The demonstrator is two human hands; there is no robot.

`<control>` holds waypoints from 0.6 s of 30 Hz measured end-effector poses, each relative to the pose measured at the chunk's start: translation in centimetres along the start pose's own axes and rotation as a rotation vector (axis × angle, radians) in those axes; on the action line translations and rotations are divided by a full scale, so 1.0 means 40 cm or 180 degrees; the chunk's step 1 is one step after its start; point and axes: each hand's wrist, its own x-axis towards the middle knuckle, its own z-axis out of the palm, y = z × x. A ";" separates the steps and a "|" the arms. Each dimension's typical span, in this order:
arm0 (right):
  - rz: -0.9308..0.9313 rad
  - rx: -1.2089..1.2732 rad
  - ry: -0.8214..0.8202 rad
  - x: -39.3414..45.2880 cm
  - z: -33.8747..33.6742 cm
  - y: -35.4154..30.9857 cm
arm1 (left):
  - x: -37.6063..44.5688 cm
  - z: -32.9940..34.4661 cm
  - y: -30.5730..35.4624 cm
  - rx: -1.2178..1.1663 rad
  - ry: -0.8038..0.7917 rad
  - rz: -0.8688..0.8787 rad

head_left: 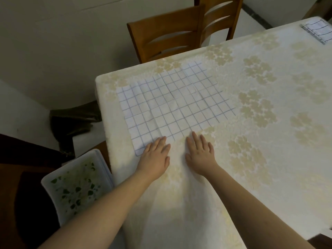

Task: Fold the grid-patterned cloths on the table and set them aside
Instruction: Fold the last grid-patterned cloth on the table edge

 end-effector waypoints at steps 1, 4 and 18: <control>-0.0041 0.0006 0.0026 0.010 0.000 0.003 | 0.004 0.003 0.000 0.0023 -0.0014 -0.0006; -0.0159 0.0039 0.0075 0.036 -0.005 0.005 | 0.018 0.002 0.000 0.0077 -0.0109 -0.0005; -0.0432 -0.0433 0.0621 -0.072 0.027 0.021 | -0.078 -0.035 0.048 0.0219 -0.0244 0.0394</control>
